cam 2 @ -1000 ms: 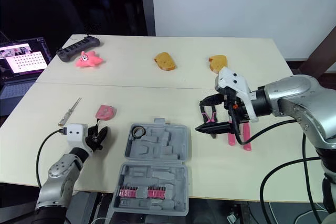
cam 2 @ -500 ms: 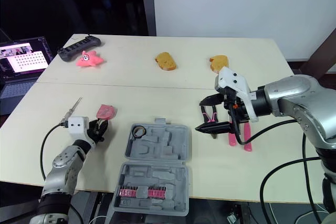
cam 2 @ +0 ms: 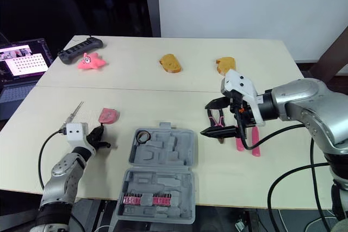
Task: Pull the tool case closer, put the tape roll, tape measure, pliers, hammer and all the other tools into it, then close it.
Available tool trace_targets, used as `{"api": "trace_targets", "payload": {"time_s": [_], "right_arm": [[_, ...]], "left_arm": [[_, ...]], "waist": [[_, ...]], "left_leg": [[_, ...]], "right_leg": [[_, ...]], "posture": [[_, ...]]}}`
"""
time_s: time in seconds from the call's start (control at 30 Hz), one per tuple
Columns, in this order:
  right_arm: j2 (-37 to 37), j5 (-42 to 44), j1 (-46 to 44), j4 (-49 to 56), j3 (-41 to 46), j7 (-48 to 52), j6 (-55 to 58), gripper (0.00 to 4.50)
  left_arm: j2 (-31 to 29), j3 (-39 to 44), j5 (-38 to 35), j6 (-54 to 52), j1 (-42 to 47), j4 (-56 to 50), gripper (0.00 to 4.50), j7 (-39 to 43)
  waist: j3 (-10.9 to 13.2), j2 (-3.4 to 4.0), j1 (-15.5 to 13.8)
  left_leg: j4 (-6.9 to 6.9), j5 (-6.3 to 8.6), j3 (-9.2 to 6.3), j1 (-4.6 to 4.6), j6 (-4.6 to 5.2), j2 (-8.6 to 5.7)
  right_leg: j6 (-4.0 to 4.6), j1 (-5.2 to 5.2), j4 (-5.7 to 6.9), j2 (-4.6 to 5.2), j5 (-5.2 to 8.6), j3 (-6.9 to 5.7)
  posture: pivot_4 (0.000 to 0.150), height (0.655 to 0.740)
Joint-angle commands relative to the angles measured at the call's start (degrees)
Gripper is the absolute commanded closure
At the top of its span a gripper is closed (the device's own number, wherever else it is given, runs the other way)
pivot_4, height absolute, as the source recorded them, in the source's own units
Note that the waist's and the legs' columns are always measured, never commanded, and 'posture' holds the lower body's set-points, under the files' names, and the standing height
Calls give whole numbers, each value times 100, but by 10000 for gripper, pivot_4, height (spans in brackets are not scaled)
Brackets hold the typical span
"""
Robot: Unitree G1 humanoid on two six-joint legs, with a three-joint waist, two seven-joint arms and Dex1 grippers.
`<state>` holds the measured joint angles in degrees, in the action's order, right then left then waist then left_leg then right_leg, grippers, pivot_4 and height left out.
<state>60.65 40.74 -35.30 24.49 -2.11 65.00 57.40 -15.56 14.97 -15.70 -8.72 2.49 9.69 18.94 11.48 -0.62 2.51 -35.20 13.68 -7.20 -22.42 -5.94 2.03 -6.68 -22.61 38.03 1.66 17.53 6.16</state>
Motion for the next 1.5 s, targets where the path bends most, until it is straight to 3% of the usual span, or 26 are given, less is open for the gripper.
{"api": "trace_targets", "payload": {"time_s": [0.03, 0.3, 0.53, 0.7, 0.9, 1.1, 1.17, 1.23, 1.4, 1.43, 1.5], "right_arm": [[-80, 37, 2, 60, 3, 11, -96, 0], [-444, -17, 25, -23, -287, 44, -235, 0], [-725, -300, -66, -383, -714, 264, -637, 0], [-1029, -530, -330, -747, -987, 420, -880, 0], [-1242, -790, -504, -1118, -1149, 620, -1163, 0], [-1350, -910, -557, -1210, -1171, 731, -1268, 0], [-1328, -892, -557, -1184, -1138, 776, -1243, 0], [-1295, -878, -532, -1151, -1107, 812, -1231, 0], [-1084, -1033, -538, -1217, -1059, 860, -1315, 0], [-1057, -1042, -547, -1246, -1021, 863, -1330, 0], [-1036, -1039, -530, -1239, -968, 848, -1330, 0]], "left_arm": [[-81, -50, -132, -211, -392, -545, 44421, 199], [-173, -31, -313, -548, -1722, -1943, 44421, 458], [-88, -15, -756, -849, -3632, -3155, 44421, 831], [-66, 37, -725, -562, -4602, -3451, 44421, 1008], [-101, 235, -820, -217, -5176, -3595, 44421, 1252], [-269, 508, -891, -209, -4966, -3451, 44421, 1280], [-382, 615, -983, -183, -4955, -3517, 39006, 1445], [-487, 693, -1031, -141, -5005, -3571, 30668, 1609], [-1312, 1499, -1579, -198, -5400, -3561, 3759, 2764], [-1543, 1692, -1701, -183, -5463, -3528, 378, 3103], [-2000, 1992, -1947, -252, -5377, -3411, 378, 3630]], "waist": [[0, 0, 4], [1, -2, 6], [4, -17, 57], [4, -17, 144], [8, -30, 145], [10, -33, 141], [9, -34, 142], [9, -34, 146], [11, -34, 144], [12, -37, 145], [13, -35, 135]], "left_leg": [[0, 0, 0, 0, 0, 0], [1, 0, 1, -1, 0, 0], [2, 1, 6, -6, 0, 1], [9, 13, 42, -9, 16, 2], [4, 14, 43, -11, 16, 2], [6, 14, 44, -15, 16, 3], [6, 14, 44, -19, 16, 3], [6, 14, 44, -20, 16, 3], [9, 14, 44, -21, 16, 7], [7, 14, 45, -21, 16, 7], [6, 14, 46, -22, 16, 8]], "right_leg": [[0, 0, 0, 0, 0, 0], [2, -2, -2, 1, 1, 1], [24, -8, -11, 2, 14, 6], [22, -7, -52, 8, 14, 36], [26, -9, -59, 6, 15, 38], [27, -13, -60, 6, 14, 39], [27, -15, -60, 6, 14, 39], [27, -15, -61, 6, 13, 39], [29, -22, -59, 3, 13, 37], [30, -23, -59, 4, 13, 38], [35, -25, -60, 4, 10, 38]], "posture": [[1500, 7400], [1500, 7400], [1500, 7400], [1500, 7400], [1500, 7400], [1500, 7400], [1500, 7400], [1500, 7400], [1500, 7400], [1500, 7400], [1500, 7400]]}}
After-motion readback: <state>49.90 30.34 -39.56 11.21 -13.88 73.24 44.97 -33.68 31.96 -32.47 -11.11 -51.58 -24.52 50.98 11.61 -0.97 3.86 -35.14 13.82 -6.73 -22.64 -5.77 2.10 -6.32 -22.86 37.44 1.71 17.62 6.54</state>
